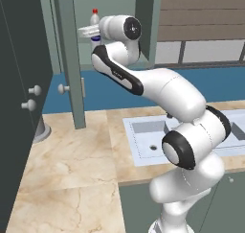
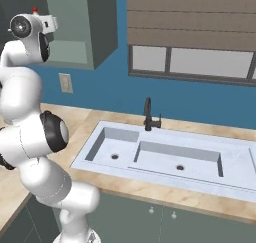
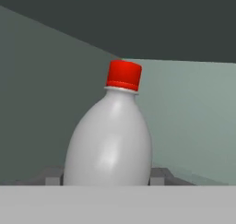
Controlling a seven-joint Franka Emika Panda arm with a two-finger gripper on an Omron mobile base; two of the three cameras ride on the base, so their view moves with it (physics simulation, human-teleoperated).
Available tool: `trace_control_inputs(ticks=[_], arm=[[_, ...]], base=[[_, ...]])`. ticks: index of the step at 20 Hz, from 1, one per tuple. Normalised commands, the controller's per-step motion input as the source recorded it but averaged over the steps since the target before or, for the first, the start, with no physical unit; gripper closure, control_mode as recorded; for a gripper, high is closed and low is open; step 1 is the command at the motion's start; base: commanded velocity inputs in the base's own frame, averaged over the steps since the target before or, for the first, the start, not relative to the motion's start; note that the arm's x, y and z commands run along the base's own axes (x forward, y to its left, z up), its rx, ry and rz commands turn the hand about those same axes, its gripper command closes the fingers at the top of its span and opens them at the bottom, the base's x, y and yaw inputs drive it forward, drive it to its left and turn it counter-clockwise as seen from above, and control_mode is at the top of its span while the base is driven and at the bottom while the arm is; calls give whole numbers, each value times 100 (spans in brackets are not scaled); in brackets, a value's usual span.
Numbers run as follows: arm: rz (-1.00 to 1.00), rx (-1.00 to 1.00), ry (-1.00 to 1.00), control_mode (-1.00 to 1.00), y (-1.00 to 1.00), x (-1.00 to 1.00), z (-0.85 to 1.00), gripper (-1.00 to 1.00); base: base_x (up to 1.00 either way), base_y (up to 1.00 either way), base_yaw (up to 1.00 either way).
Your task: Sort all alcoholic drinks to one cabinet, and non-alcoholic drinks to the other.
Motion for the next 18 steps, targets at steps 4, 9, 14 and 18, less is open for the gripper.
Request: trace_control_inputs(ticks=[4,9,14,18], arm=[[0,6,0,-100,0,11,-27,100],[0,5,0,-100,5,15,-13,100],[0,6,0,-100,8,24,-5,100],[0,4,0,-100,19,27,-2,100]], base=[[0,0,0],[0,0,0],[0,0,0],[0,0,0]])
